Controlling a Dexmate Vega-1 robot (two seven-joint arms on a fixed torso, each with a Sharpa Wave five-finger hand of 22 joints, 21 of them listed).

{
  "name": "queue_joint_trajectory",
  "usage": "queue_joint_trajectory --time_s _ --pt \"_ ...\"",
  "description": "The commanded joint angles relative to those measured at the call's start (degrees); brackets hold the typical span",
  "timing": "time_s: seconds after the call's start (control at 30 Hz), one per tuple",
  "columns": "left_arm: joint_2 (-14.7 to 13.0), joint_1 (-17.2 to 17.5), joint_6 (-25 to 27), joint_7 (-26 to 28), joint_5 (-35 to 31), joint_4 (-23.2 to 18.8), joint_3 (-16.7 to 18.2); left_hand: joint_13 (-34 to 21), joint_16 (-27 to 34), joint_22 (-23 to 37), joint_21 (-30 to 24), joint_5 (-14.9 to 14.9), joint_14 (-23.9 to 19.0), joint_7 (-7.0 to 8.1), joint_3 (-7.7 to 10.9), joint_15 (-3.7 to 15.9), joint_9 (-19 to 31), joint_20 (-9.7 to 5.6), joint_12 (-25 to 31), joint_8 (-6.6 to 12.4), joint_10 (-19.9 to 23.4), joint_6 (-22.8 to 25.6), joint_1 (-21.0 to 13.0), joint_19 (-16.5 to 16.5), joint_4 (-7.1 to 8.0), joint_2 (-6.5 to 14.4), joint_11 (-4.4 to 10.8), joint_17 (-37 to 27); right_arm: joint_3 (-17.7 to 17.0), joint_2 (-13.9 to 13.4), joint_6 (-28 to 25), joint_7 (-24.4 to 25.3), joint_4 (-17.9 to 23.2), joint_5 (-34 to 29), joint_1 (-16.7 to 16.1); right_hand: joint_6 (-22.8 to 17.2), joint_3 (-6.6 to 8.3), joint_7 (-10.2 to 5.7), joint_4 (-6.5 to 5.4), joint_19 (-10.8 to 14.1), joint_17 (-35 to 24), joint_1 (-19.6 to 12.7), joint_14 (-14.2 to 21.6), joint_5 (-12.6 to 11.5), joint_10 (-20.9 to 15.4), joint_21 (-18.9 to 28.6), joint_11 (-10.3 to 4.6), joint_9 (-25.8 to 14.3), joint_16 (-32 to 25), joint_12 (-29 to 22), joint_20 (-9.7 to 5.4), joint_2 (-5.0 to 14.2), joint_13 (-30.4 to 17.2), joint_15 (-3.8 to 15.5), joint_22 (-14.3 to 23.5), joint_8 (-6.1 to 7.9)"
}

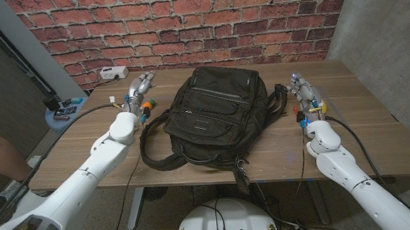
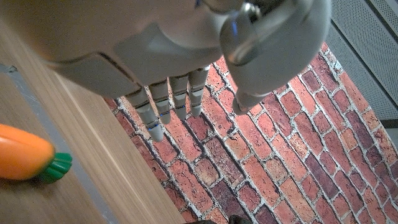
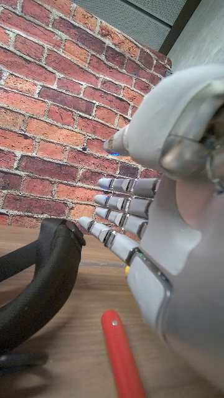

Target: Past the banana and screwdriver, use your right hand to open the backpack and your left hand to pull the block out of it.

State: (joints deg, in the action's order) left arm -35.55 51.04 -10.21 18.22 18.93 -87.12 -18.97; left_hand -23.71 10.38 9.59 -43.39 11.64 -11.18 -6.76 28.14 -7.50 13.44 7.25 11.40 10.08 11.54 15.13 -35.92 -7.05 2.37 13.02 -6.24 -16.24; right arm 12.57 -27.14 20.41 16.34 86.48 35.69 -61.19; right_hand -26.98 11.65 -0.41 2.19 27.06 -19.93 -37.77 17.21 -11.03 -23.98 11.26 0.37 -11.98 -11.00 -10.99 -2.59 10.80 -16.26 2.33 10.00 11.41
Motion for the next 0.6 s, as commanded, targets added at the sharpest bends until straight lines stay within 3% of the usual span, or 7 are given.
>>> queue_joint_trajectory --time_s 0.03,0.43,0.6 --pt "2.0 -1.2 -4.3 -1.9 1.0 3.5 -1.0 0.6 -0.1 0.1 0.7 -0.3 1.1 0.23 0.05 -0.13 -0.3 0.06 -0.5 0.04 -1.0 -0.7 4.4 0.8 0.81 -3.1 -0.08 0.4 -0.2 0.4 1.7 -1.6 -2.4 1.7 0.5 0.1 0.11 -0.03 -0.63 0.1 0.0 0.9 -0.5 0.1 0.2 0.0 -0.06 -0.1 -0.2 0.2 -0.25 0.03 0.0 0.71 0.2 -0.06" --pt "2.4 -1.3 -6.7 -4.3 2.4 6.1 -1.2 2.6 -0.1 0.0 2.7 -1.0 3.5 0.11 0.27 -0.09 -1.5 -0.72 -1.1 -0.1 -3.5 -2.9 6.7 2.2 2.11 -2.8 -0.41 1.9 -0.1 2.2 4.5 -1.2 -3.4 2.0 -0.4 0.7 1.15 -0.2 -2.59 -0.3 -0.1 2.7 -1.2 0.2 0.7 0.0 -0.53 0.0 -0.4 0.2 -0.96 1.09 0.6 1.15 0.2 -0.25" --pt "2.5 -1.7 -7.3 -5.5 2.8 7.6 -1.6 3.4 0.1 0.0 3.3 -1.1 3.6 0.07 0.38 -0.14 -1.9 -0.66 -1.0 -0.24 -3.9 -4.0 7.3 2.5 2.48 -2.8 -0.74 2.4 0.3 2.8 4.2 -0.5 -3.8 1.9 -0.1 1.0 2.7 -0.63 -3.98 -0.2 -0.2 3.4 -1.6 0.0 1.1 0.2 -1.04 0.2 -0.5 0.2 -1.98 1.72 1.0 1.87 0.3 -0.29"
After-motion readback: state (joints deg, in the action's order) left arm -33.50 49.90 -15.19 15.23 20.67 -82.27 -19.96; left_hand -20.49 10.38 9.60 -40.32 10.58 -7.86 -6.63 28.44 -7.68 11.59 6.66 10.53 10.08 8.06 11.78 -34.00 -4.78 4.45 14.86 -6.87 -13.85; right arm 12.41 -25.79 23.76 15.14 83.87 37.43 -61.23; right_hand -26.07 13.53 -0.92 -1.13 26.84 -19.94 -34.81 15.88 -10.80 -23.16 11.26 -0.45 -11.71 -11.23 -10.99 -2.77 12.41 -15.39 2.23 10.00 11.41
